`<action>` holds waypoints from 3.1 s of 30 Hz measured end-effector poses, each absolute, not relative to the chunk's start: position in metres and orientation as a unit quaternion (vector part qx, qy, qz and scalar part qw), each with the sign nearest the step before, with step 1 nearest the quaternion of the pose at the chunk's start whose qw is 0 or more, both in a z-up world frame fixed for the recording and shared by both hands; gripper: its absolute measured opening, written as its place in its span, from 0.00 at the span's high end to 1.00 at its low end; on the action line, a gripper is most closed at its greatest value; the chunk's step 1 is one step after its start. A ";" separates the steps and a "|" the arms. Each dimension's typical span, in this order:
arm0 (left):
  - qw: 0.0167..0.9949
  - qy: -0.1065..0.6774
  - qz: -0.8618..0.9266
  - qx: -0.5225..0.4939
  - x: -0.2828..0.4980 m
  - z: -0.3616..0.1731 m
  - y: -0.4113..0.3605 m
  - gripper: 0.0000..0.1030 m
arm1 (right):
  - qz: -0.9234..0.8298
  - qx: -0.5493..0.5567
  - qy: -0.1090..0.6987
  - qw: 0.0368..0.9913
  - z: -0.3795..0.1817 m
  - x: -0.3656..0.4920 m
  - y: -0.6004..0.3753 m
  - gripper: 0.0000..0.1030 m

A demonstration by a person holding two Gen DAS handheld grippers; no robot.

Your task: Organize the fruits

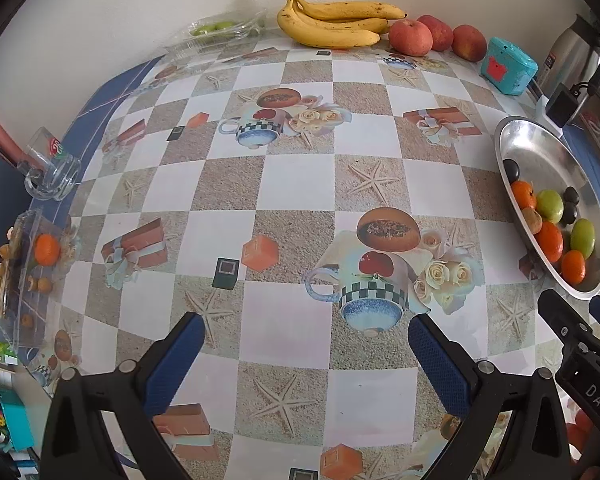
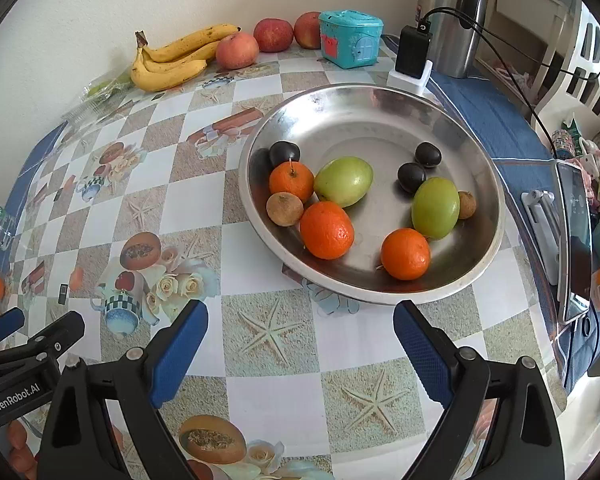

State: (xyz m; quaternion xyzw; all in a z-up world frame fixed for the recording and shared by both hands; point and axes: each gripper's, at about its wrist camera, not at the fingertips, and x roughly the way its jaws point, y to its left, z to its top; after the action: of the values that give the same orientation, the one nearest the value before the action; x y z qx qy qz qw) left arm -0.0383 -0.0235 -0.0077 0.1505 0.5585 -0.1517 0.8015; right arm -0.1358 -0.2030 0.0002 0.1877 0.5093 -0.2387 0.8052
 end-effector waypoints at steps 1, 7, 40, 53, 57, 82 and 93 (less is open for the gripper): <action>0.801 0.559 -0.151 0.150 -0.038 -0.008 -0.023 0.00 | -0.239 0.188 0.509 0.805 0.000 -0.136 -0.203 0.09; 0.801 0.558 -0.151 0.152 -0.038 -0.008 -0.023 0.00 | -0.237 0.187 0.511 0.805 0.000 -0.135 -0.203 0.09; 0.799 0.561 -0.148 0.158 -0.037 -0.011 -0.024 0.00 | -0.235 0.186 0.519 0.801 -0.004 -0.133 -0.200 0.09; 0.800 0.559 -0.149 0.159 -0.037 -0.010 -0.023 0.00 | -0.236 0.185 0.521 0.799 -0.006 -0.134 -0.202 0.09; 0.800 0.559 -0.149 0.158 -0.037 -0.010 -0.023 0.00 | -0.236 0.185 0.522 0.799 -0.006 -0.134 -0.202 0.09; 0.798 0.561 -0.151 0.161 -0.037 -0.011 -0.023 0.00 | -0.236 0.185 0.522 0.799 -0.006 -0.134 -0.202 0.09; 0.798 0.561 -0.147 0.161 -0.037 -0.012 -0.023 0.00 | -0.236 0.185 0.522 0.799 -0.006 -0.134 -0.201 0.09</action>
State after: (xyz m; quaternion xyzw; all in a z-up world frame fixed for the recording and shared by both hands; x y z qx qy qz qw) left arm -0.0367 -0.0226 -0.0115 0.1606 0.5612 -0.1474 0.7985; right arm -0.1340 -0.2014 -0.0057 0.1845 0.5222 -0.2358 0.7986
